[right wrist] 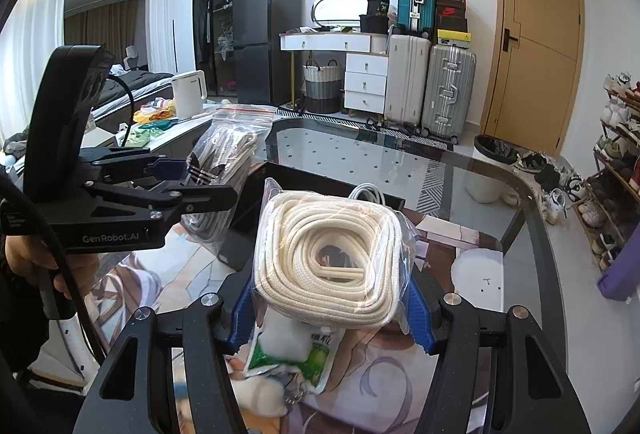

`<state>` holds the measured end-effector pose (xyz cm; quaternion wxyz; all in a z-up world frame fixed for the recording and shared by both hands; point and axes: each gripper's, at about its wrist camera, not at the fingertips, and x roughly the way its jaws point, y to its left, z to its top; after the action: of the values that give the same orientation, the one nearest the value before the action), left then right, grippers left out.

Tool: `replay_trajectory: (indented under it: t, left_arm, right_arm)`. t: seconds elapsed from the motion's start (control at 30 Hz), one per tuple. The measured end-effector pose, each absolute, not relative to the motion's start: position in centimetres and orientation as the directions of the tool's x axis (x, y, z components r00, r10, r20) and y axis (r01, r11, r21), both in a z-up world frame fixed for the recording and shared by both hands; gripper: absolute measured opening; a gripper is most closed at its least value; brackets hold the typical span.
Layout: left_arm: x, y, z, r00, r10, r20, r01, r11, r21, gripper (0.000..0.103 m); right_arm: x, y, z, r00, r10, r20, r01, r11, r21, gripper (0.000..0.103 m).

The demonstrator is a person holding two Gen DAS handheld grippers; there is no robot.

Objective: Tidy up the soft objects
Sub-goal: 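Carry the adidas bag and the rope bag toward the black box with both tools, then lower both bags into the black box and open both tools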

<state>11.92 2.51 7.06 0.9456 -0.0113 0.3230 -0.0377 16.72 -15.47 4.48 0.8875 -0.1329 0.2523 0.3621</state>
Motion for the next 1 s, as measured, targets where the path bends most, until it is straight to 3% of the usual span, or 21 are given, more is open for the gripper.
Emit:
replay_trajectory:
  t: [1.0]
  left_arm:
    - [17.3, 3.3, 3.5, 0.756, -0.108, -0.646, 0.068, 0.994, -0.087, 0.045]
  right_arm:
    - [23.6, -10.1, 2.6, 0.530, 0.557, -0.640, -0.758, 0.649, -0.064, 0.062]
